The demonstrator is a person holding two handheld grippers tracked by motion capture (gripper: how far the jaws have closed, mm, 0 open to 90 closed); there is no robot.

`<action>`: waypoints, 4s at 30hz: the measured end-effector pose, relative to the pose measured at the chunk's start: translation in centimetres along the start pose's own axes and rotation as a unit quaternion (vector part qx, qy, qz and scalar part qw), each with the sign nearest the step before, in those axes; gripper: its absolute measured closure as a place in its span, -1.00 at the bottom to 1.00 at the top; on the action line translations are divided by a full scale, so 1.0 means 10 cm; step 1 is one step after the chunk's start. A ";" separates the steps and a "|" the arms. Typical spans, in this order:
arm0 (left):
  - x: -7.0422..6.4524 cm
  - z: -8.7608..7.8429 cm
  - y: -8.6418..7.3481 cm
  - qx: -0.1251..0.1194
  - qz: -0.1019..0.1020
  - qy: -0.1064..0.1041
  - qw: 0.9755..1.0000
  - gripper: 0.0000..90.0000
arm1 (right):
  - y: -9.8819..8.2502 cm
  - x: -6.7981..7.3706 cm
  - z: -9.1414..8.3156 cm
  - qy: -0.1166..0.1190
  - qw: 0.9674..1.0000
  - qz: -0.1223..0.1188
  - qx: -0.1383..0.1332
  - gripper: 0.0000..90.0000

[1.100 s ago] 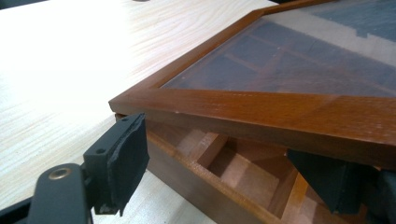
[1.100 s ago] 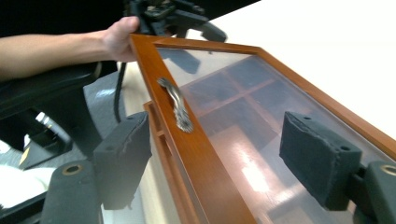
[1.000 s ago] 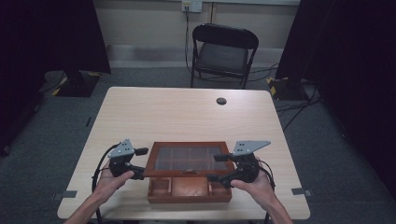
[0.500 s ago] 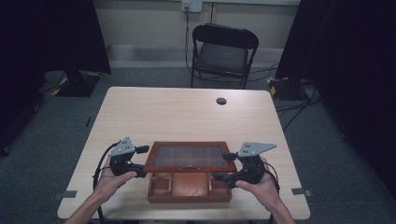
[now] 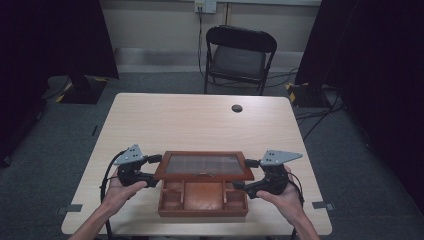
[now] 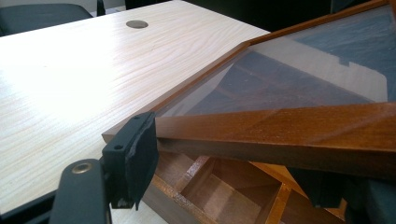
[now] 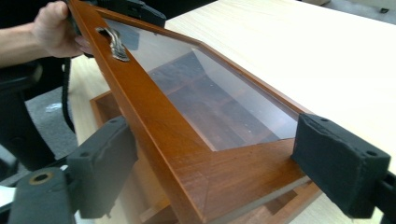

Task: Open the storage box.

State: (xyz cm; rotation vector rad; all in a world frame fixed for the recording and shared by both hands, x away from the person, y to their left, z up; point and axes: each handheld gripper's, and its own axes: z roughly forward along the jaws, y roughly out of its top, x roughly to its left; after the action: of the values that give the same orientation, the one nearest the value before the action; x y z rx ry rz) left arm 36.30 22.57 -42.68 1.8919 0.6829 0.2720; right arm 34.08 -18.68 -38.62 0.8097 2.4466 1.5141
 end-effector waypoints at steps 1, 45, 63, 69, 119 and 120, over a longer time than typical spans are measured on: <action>0.01 0.00 0.00 0.003 -0.002 -0.002 1.000 -0.39 | 0.00 0.00 0.00 -0.005 1.000 -0.004 0.001 -0.70; 0.21 0.09 0.27 -0.008 -0.003 0.015 1.000 -0.23 | 0.29 -0.30 0.20 -0.016 0.999 0.032 -0.040 -0.43; 0.24 0.14 0.36 -0.028 -0.007 -0.006 1.000 0.05 | 0.42 -0.40 0.26 -0.015 0.998 0.040 -0.055 -0.42; 0.28 0.15 0.39 -0.022 -0.004 -0.005 1.000 0.10 | 0.44 -0.45 0.29 -0.016 0.997 0.044 -0.058 -0.42; 0.49 0.32 0.44 -0.025 -0.028 0.011 0.999 0.17 | 0.26 -0.86 0.58 -0.049 0.996 0.067 -0.036 -0.24; 0.49 0.32 0.44 -0.025 -0.031 0.012 0.999 0.17 | 0.26 -0.86 0.58 -0.049 0.996 0.064 -0.037 -0.22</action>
State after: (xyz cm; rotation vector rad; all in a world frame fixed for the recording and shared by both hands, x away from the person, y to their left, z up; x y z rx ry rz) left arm 43.27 21.66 -40.68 1.8197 0.7430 0.2695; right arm 44.62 -17.70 -40.42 1.0191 2.2936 1.5570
